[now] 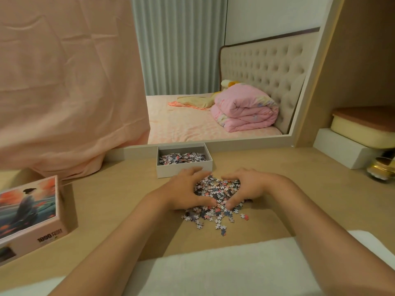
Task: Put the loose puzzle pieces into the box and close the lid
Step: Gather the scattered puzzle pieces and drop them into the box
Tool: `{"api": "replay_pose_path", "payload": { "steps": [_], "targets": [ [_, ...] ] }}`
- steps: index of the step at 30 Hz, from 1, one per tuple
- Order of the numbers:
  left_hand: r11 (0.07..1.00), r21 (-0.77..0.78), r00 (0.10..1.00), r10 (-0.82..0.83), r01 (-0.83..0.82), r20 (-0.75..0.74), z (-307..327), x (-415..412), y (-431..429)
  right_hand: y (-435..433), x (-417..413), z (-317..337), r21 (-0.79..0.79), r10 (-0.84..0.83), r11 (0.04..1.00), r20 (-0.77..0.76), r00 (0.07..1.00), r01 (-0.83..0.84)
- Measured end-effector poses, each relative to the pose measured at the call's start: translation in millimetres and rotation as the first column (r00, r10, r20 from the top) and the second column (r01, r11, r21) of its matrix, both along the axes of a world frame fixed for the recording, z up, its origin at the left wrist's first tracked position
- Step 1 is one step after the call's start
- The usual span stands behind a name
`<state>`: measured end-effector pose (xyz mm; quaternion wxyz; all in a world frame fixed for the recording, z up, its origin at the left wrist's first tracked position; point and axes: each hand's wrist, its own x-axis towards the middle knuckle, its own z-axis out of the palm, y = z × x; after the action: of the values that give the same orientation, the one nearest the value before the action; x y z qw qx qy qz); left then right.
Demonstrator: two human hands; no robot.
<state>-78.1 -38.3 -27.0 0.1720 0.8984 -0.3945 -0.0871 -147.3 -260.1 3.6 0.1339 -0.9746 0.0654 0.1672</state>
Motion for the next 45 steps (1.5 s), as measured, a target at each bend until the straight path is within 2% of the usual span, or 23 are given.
{"api": "replay_pose_path", "payload": {
  "steps": [2, 5, 8, 13, 18, 24, 30, 36, 40, 42, 45],
  "targets": [
    [0.996, 0.093, 1.0, 0.009, -0.01, 0.012, 2.8, 8.3, -0.2, 8.6, 5.7, 2.5, -0.065, 0.026, 0.998, -0.028, 0.999, -0.028],
    [0.977, 0.212, 1.0, 0.003, -0.005, 0.01, -0.3, 16.2, -2.0, 15.7, 19.7, -2.8, -0.005, 0.011, 1.0, 0.002, 1.0, -0.011],
    [0.992, 0.123, 0.998, -0.001, -0.007, 0.063, -6.1, 21.6, -1.2, 19.9, 33.0, -6.7, 0.112, 0.001, 0.994, 0.063, 0.998, -0.008],
    [0.995, -0.1, 0.996, 0.021, -0.012, 0.092, -8.5, 28.9, 2.7, 29.0, 49.2, -8.8, 0.114, 0.011, 0.993, 0.167, 0.986, -0.03],
    [0.969, -0.239, 0.998, 0.067, -0.062, 0.015, -9.3, 35.5, 2.7, 32.5, 54.0, -7.5, 0.171, 0.038, 0.982, 0.239, 0.97, -0.08],
    [0.936, -0.34, 0.995, 0.07, -0.089, -0.068, 4.7, 45.5, -0.5, 28.9, 50.4, -0.1, 0.359, -0.039, 0.932, 0.257, 0.966, -0.059],
    [0.867, -0.464, 0.983, 0.172, -0.183, -0.066, 29.4, 77.6, 2.2, 37.4, 74.5, 17.7, 0.442, -0.148, 0.895, 0.427, 0.892, -0.063],
    [0.843, -0.481, 0.957, 0.29, -0.241, 0.03, 24.4, 112.5, 16.0, 57.6, 120.6, 26.8, 0.419, -0.2, 0.906, 0.554, 0.808, -0.064],
    [0.918, -0.316, 0.959, 0.276, -0.242, 0.067, 10.0, 122.4, 23.2, 66.7, 143.3, 11.1, 0.278, -0.097, 0.959, 0.513, 0.853, -0.058],
    [0.921, -0.303, 0.966, 0.26, -0.244, 0.014, 8.0, 124.8, 25.8, 67.5, 147.0, 5.2, 0.254, -0.078, 0.965, 0.51, 0.857, -0.063],
    [0.879, -0.411, 0.969, 0.242, -0.243, -0.056, 12.5, 126.8, 30.4, 66.4, 145.4, 5.5, 0.271, -0.132, 0.961, 0.619, 0.774, -0.053]
  ]
}}
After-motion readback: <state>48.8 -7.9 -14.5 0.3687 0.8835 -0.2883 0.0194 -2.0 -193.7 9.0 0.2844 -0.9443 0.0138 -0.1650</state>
